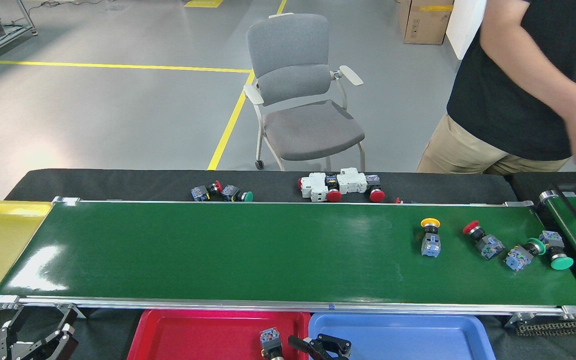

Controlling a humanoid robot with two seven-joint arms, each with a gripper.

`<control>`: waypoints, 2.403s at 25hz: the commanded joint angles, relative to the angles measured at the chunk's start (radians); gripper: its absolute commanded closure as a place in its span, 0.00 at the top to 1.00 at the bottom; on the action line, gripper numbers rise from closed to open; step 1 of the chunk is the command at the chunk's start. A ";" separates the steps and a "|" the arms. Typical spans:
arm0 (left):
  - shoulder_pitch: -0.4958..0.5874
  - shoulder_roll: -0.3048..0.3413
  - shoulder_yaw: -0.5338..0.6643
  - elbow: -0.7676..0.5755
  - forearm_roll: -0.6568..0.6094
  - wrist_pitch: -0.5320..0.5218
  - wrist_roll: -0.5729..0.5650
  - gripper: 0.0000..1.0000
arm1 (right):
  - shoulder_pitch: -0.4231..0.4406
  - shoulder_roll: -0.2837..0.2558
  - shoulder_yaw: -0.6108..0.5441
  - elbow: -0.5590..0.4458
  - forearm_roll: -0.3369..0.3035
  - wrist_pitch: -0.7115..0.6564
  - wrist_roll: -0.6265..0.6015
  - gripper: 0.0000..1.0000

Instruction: Pick switch part from conveyor to tray

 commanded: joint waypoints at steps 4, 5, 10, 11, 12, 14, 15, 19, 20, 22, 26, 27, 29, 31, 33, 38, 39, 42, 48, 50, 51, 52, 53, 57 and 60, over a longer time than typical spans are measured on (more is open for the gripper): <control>-0.008 0.013 -0.004 -0.006 -0.003 0.093 0.008 1.00 | -0.055 0.074 -0.201 -0.074 -0.001 0.205 -0.050 0.99; -0.008 0.015 -0.004 -0.006 -0.003 0.093 0.008 1.00 | -0.056 0.076 -0.225 -0.078 -0.001 0.257 -0.058 0.99; -0.003 0.024 -0.003 -0.001 -0.002 0.089 0.008 1.00 | 0.036 0.045 -0.412 -0.103 -0.001 0.334 -0.210 0.99; -0.003 0.024 -0.006 -0.003 -0.002 0.085 0.008 1.00 | 0.070 0.040 -0.455 -0.108 -0.001 0.337 -0.221 0.99; -0.003 0.027 -0.006 -0.004 -0.002 0.073 0.008 1.00 | 0.105 0.043 -0.498 -0.112 -0.001 0.348 -0.225 0.99; -0.005 0.032 -0.006 -0.003 0.000 0.044 0.008 1.00 | 0.177 0.043 -0.530 -0.132 0.002 0.360 -0.234 0.99; -0.005 0.032 -0.004 -0.001 -0.002 0.039 0.008 1.00 | 0.223 0.042 -0.530 -0.149 0.005 0.361 -0.250 0.99; -0.005 0.032 -0.004 -0.001 -0.005 0.039 0.008 1.00 | 0.294 0.060 -0.530 -0.163 0.090 0.371 -0.319 0.99; -0.005 0.032 -0.004 -0.001 -0.005 0.039 0.008 1.00 | 0.297 0.071 -0.530 -0.163 0.117 0.386 -0.322 0.99; -0.005 0.032 -0.004 -0.001 -0.003 0.039 0.008 1.00 | 0.300 0.082 -0.530 -0.163 0.134 0.410 -0.322 0.99; -0.011 0.032 -0.007 -0.001 -0.003 0.039 0.008 1.00 | 0.257 0.105 -0.509 -0.161 0.154 0.453 -0.302 0.99; -0.014 0.032 -0.007 -0.001 -0.003 0.038 0.008 1.00 | 0.232 0.112 -0.488 -0.158 0.169 0.478 -0.291 0.99; -0.018 0.033 -0.009 -0.001 -0.005 0.038 0.008 1.00 | 0.128 0.119 -0.400 -0.114 0.199 0.581 -0.236 0.99; -0.020 0.033 -0.009 0.001 -0.005 0.038 0.008 1.00 | 0.024 0.117 -0.322 -0.042 0.202 0.676 -0.201 0.99; -0.020 0.033 -0.009 0.001 -0.005 0.038 0.007 1.00 | -0.093 0.114 -0.211 0.083 0.200 0.782 -0.188 0.99; -0.023 0.035 -0.009 0.002 -0.006 0.038 0.008 1.00 | -0.282 0.142 -0.056 0.331 0.188 0.927 -0.188 0.99; -0.023 0.035 -0.009 0.007 -0.005 0.036 0.008 1.00 | -0.309 0.155 -0.044 0.369 0.186 0.941 -0.188 0.99; -0.032 0.038 -0.010 0.020 -0.006 0.036 0.008 1.00 | -0.361 0.172 -0.038 0.445 0.179 0.941 -0.187 0.99; -0.043 0.039 -0.030 0.024 -0.006 0.035 0.008 1.00 | -0.423 0.152 0.039 0.512 0.140 0.909 -0.096 0.27; -0.043 0.042 -0.030 0.025 -0.006 0.035 0.008 1.00 | -0.421 0.152 0.039 0.509 0.114 0.854 -0.081 0.10; -0.043 0.045 -0.032 0.025 -0.006 0.035 0.008 1.00 | -0.417 0.152 0.039 0.506 0.097 0.820 -0.069 0.03; -0.045 0.045 -0.030 0.025 -0.006 0.035 0.008 1.00 | -0.415 0.152 0.039 0.504 0.088 0.800 -0.058 0.01; -0.043 0.045 -0.030 0.025 -0.005 0.035 0.008 1.00 | -0.415 0.152 0.037 0.500 0.085 0.789 -0.047 0.01; -0.043 0.045 -0.030 0.025 -0.005 0.035 0.008 1.00 | -0.383 0.137 0.034 0.393 0.036 0.757 -0.030 0.01; -0.043 0.045 -0.030 0.025 -0.005 0.035 0.008 1.00 | -0.311 0.083 0.037 0.235 0.008 0.667 0.017 0.01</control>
